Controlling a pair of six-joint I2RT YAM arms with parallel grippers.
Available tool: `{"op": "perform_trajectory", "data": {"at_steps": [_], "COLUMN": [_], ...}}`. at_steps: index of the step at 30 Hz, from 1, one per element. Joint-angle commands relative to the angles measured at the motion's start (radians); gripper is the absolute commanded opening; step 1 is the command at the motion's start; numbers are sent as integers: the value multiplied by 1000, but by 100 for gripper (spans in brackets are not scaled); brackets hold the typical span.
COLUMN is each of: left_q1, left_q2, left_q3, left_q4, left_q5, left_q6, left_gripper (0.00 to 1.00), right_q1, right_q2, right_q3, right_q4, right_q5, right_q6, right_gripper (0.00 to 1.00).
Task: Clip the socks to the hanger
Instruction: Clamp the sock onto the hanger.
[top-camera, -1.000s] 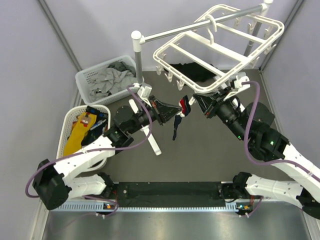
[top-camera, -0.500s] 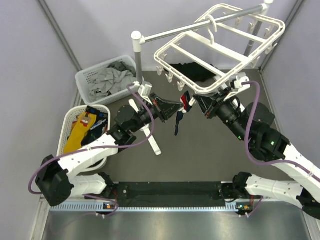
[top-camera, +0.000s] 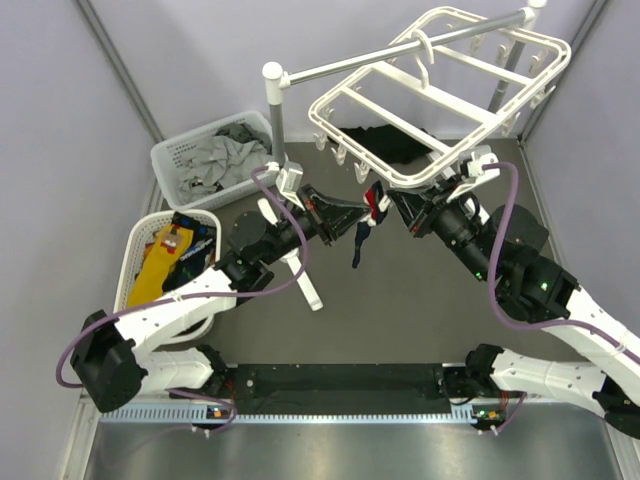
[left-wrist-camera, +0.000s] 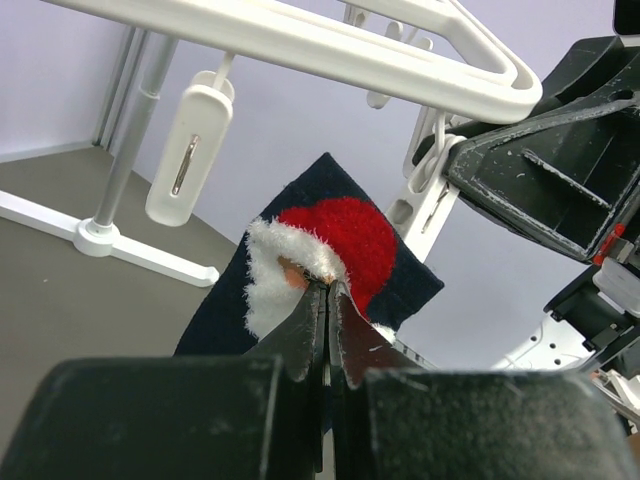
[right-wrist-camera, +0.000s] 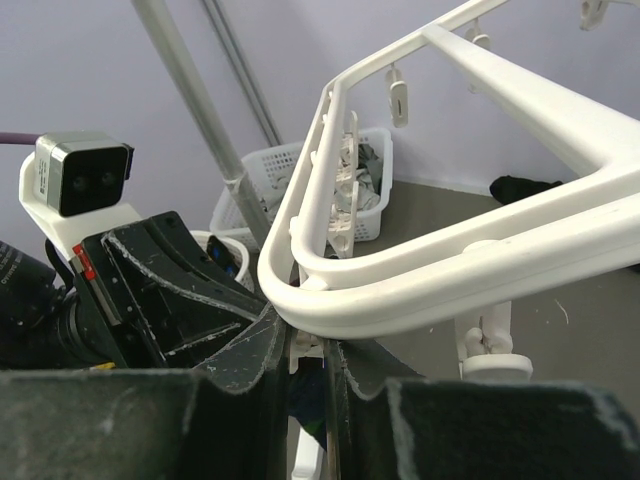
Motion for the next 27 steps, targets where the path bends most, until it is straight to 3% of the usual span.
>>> {"op": "perform_trajectory", "data": {"at_steps": [1,17,20,24,27], "left_q1": [-7,-39,-45,-51,-53], "left_q2": [-18,-3,11,26,38], "left_q3": [45,80,83,85,85], "left_q4": [73,96,99,102,97], "left_q5": [22,16,17,23,25], "left_q6": [-1,-4,-4,-3,1], "left_gripper": [0,0,0,0,0], "right_q1": [6,4,8,8,8], "right_q2": [11,14,14,9,2], "right_q3": [-9,-15,-17,-17,-18], "right_q4": [-26,-26,-20,-12,-9], "right_q5": [5,-7,-13,-16,-12], "right_q6": [4,5,4,4,-1], "right_gripper": [3,4,14,41,51]}}
